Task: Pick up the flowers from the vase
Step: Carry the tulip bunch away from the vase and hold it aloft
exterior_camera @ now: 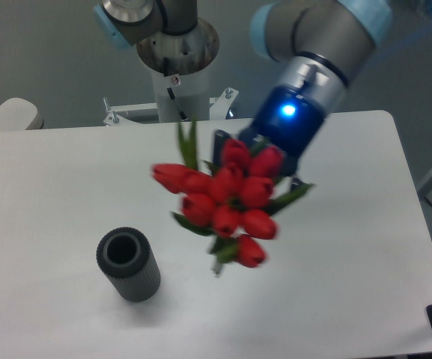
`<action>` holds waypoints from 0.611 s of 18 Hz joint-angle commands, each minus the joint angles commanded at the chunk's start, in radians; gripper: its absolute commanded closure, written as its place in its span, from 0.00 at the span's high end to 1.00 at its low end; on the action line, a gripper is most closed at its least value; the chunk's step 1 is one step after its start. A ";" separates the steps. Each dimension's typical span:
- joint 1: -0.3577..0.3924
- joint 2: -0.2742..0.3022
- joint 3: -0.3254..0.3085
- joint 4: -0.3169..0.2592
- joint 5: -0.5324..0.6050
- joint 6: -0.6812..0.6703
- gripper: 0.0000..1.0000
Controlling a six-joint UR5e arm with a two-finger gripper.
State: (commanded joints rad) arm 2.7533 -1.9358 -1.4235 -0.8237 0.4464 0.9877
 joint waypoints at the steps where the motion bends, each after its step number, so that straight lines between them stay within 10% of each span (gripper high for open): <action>1: 0.017 -0.002 -0.008 0.000 0.000 0.009 0.33; 11: 0.039 -0.031 0.005 0.002 0.101 0.031 0.33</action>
State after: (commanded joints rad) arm 2.7918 -1.9666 -1.4190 -0.8222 0.5476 1.0185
